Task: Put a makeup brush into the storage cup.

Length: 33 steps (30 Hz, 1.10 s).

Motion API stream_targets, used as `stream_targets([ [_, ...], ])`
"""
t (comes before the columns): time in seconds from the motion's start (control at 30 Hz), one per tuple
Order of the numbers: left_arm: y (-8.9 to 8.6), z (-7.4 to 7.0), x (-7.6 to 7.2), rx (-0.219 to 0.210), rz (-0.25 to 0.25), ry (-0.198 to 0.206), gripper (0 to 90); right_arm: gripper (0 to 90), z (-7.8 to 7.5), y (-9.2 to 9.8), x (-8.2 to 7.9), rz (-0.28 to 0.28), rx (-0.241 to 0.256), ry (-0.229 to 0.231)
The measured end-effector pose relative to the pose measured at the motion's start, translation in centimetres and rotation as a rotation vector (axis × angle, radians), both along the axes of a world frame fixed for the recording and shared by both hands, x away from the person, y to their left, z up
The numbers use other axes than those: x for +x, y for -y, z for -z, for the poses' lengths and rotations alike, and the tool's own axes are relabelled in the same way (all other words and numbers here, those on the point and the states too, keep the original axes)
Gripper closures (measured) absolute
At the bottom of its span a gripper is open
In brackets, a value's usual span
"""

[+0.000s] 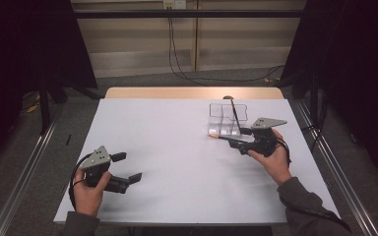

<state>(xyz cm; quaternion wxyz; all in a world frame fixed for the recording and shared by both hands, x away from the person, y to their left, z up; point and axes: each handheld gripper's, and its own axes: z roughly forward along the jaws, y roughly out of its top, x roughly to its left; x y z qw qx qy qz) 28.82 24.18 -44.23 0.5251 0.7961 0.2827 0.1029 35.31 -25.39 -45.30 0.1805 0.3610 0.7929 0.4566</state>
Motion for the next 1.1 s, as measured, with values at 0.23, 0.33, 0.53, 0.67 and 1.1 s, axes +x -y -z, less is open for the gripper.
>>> stream_targets([
  [0.23,0.0,0.0,0.0,0.006,0.001,-0.005,1.8,32.5,0.4,-0.3,0.4,0.002,-0.023,-0.011],
  [0.33,0.0,0.0,0.0,0.007,0.002,-0.003,1.7,34.8,0.6,-0.4,0.6,-0.010,-0.037,-0.013],
  [0.53,0.0,0.1,0.1,0.012,0.008,-0.001,1.8,39.0,0.8,-0.8,1.2,-0.020,-0.063,-0.023],
  [0.67,0.0,0.1,0.1,0.012,0.009,-0.002,1.7,40.6,1.0,-1.1,1.6,-0.027,-0.078,-0.031],
  [1.1,-0.2,0.1,0.0,0.006,0.003,0.000,1.8,40.8,0.8,-1.5,2.8,-0.036,-0.153,-0.091],
])
